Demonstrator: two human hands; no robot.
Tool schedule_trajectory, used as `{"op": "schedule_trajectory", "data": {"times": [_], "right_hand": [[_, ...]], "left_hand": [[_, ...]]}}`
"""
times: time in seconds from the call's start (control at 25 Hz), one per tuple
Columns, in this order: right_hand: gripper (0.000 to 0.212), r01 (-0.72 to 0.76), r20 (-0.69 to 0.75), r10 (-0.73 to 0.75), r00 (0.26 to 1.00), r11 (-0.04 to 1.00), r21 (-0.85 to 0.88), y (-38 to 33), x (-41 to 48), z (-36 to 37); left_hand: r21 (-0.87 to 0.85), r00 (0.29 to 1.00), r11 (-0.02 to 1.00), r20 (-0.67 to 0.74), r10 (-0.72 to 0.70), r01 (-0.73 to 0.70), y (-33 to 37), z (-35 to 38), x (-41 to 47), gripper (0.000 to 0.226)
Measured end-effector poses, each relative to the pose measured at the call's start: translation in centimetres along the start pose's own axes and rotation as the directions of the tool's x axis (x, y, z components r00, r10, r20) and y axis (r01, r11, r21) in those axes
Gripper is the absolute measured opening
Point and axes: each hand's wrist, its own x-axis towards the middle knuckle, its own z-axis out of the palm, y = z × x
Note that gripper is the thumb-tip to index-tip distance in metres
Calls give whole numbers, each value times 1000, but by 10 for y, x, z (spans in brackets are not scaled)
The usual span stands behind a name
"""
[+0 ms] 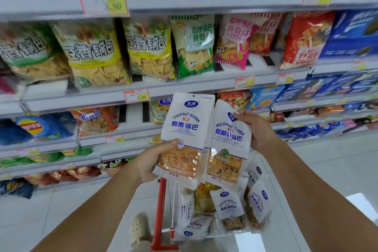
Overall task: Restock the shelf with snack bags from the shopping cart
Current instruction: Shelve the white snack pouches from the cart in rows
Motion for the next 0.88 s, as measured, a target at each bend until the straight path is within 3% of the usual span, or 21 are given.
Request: {"op": "schedule_trajectory", "data": {"times": [0.08, 0.2, 0.24, 0.4, 0.48, 0.52, 0.6, 0.68, 0.8, 0.88], "right_hand": [[13, 37, 8, -37, 999, 999, 37, -7, -3, 21], [27, 75, 17, -76, 997, 997, 30, -22, -8, 62], [32, 96, 21, -97, 995, 995, 31, -30, -10, 80], [18, 219, -6, -219, 976, 976, -7, -65, -26, 149], [13, 306, -36, -306, 951, 952, -1, -77, -36, 180], [26, 325, -26, -324, 946, 945, 26, -81, -42, 193], [77, 338, 42, -340, 939, 939, 63, -80, -52, 212], [100, 383, 100, -380, 919, 923, -15, -74, -63, 226], [103, 463, 122, -448, 886, 870, -169, -66, -75, 233], [86, 511, 162, -485, 859, 827, -236, -64, -82, 240]], "left_hand": [[7, 1000, 1000, 11, -8, 8, 15, -3, -6, 33], [51, 999, 999, 42, 9, -11, 38, -8, -16, 64], [47, 998, 998, 50, 37, -40, 51, -13, -23, 64], [47, 987, 987, 62, 149, -152, 102, -25, -49, 50], [12, 975, 980, 99, 198, -200, 124, -34, -64, 33], [-4, 968, 974, 111, 224, -225, 133, -37, -71, 28], [-23, 955, 963, 124, 270, -270, 144, -39, -85, 26], [-41, 935, 945, 140, 326, -324, 155, -40, -98, 21], [-38, 906, 918, 147, 397, -396, 171, -40, -119, 21], [-47, 891, 904, 153, 427, -425, 182, -43, -133, 19]]}}
